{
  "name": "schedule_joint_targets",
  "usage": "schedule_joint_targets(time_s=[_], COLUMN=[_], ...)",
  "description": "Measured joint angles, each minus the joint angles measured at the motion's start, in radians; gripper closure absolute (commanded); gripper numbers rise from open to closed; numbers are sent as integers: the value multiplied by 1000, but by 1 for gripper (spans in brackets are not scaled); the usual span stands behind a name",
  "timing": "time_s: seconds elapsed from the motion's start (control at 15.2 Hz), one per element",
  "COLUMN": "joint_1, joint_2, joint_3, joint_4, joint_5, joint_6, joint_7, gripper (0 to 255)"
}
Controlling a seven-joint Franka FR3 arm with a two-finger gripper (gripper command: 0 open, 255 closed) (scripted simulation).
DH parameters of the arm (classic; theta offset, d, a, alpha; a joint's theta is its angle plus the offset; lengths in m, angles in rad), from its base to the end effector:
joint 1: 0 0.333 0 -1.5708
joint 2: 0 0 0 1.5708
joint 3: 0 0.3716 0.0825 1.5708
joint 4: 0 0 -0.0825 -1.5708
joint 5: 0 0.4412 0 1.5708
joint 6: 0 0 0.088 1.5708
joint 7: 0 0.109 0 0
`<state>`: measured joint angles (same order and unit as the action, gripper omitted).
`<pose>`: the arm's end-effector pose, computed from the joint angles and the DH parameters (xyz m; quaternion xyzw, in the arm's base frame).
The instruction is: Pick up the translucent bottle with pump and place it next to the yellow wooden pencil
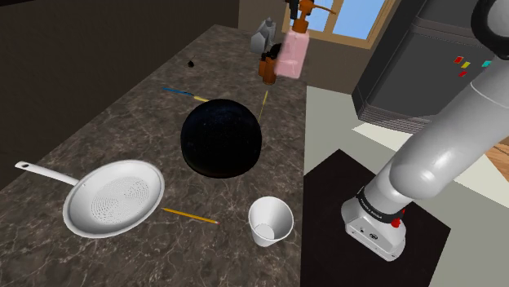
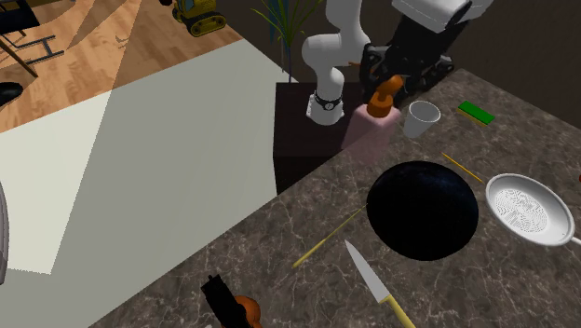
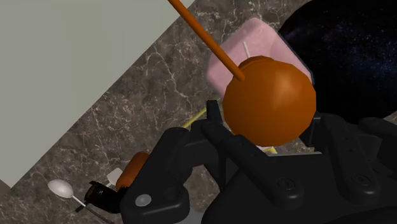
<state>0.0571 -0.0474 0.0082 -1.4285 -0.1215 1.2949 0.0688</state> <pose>0.5605 0.0212 0.7571 0.9972 -0.0158 -0.0389 0.0620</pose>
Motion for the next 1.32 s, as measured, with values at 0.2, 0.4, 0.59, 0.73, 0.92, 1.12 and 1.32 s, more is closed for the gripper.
schedule_joint_targets(time_s=[0.2,0.4,0.59,0.73,0.92,1.12,1.32], joint_1=[32,63,99,118,151,183,214], joint_2=[-26,-54,-67,-94,-94,-81,-75], joint_3=[36,74,119,143,188,234,275], joint_4=[-30,-51,-56,-100,-90,-69,-61], joint_5=[9,21,36,49,64,77,91], joint_6=[-4,-18,-34,-20,-37,-48,-56], joint_7=[70,140,222,270,348,430,505], gripper=[255,255,255,255,255,255,255])
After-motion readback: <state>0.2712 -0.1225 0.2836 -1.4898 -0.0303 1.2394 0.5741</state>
